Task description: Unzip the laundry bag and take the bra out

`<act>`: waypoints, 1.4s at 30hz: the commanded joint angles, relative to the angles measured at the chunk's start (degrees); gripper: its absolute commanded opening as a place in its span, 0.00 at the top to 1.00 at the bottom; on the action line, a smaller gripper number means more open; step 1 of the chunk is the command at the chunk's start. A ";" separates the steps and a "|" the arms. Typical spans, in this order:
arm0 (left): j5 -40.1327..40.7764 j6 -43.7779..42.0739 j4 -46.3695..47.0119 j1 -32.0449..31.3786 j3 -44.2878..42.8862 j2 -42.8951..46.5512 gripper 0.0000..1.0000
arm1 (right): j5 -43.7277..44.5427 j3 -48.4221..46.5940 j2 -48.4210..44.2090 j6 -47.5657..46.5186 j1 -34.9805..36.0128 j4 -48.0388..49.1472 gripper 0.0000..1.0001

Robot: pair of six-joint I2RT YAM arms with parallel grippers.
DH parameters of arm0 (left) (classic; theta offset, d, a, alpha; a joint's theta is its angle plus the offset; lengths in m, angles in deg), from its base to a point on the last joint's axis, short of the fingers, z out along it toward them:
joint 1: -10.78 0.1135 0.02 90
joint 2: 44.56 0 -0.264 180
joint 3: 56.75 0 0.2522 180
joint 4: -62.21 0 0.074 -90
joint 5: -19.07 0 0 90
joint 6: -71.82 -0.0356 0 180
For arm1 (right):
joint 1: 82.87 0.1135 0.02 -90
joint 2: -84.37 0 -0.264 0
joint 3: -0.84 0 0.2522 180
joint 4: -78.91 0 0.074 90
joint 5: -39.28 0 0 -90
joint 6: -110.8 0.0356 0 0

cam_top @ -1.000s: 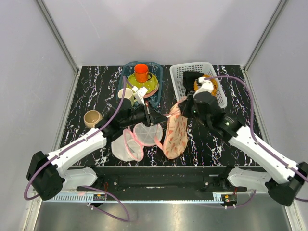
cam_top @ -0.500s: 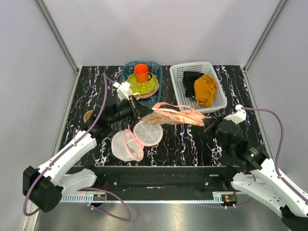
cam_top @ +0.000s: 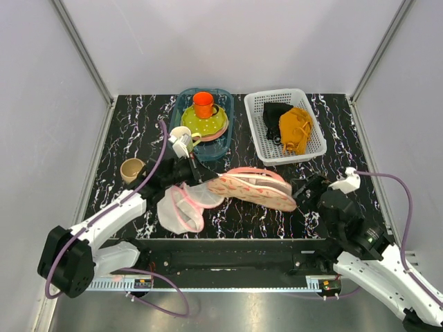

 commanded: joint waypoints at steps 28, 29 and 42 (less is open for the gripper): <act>-4.19 -3.63 4.97 -1.55 -5.46 -2.21 1.00 | -39.68 -20.68 43.50 -65.56 5.25 26.49 0.09; -4.19 -3.72 4.80 -1.64 -5.46 -2.12 1.00 | -39.86 -20.85 44.11 -66.08 5.25 26.93 0.09; -3.75 -4.50 3.92 -2.25 -5.63 -1.24 1.00 | -35.83 -17.62 45.89 -68.55 5.25 35.18 0.90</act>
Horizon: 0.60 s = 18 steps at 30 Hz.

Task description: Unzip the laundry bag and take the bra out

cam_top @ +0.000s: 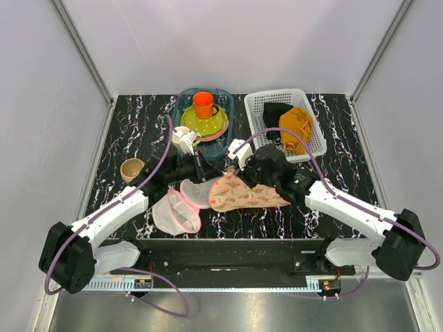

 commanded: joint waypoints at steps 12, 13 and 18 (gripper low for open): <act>3.34 -4.30 -3.23 -0.07 -4.51 2.72 1.00 | 12.61 16.30 -22.54 9.30 0.38 7.51 1.00; 4.74 -4.65 -4.28 0.02 -4.86 2.89 1.00 | 13.40 17.01 -23.94 11.93 0.38 7.15 1.00; 5.20 -4.92 -6.58 1.77 -2.32 4.83 1.00 | 21.57 22.37 -33.44 18.18 0.38 5.48 1.00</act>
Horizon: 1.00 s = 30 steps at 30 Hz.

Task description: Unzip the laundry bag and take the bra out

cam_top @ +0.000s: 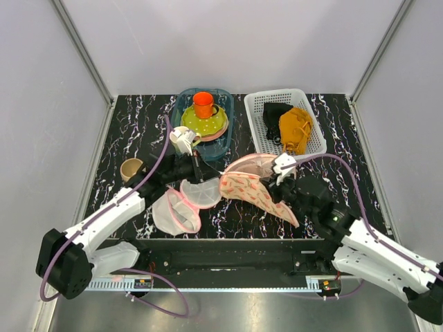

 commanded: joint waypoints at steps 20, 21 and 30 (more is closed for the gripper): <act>1.06 9.16 11.41 7.57 22.71 5.22 1.00 | 14.17 7.25 -13.80 13.42 -0.08 -1.03 1.00; 0.88 8.54 10.45 7.58 21.92 4.17 1.00 | 12.68 7.25 -13.89 13.16 0.00 -1.04 1.00; -1.23 7.13 11.94 7.58 18.05 -2.96 1.00 | -14.22 8.39 -0.56 20.88 0.27 8.88 1.00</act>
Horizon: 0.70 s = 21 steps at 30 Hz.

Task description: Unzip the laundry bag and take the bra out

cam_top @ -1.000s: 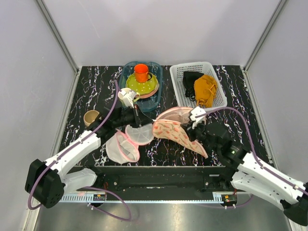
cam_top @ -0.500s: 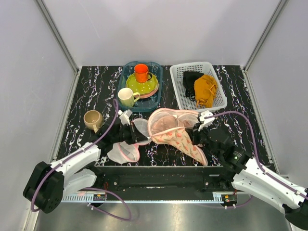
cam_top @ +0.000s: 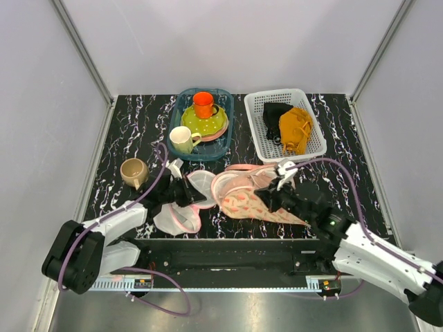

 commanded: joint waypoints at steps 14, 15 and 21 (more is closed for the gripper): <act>1.77 -3.30 -2.73 0.06 -11.63 0.07 1.00 | -24.24 -2.66 14.44 3.81 4.22 2.09 0.69; -0.07 -3.12 -2.02 0.06 -12.07 -1.15 1.00 | -23.89 -2.57 14.53 4.07 4.22 2.00 0.68; -2.64 -2.68 -0.17 -1.17 -14.27 -2.49 1.00 | -24.32 -6.25 17.24 2.50 4.14 -3.78 0.60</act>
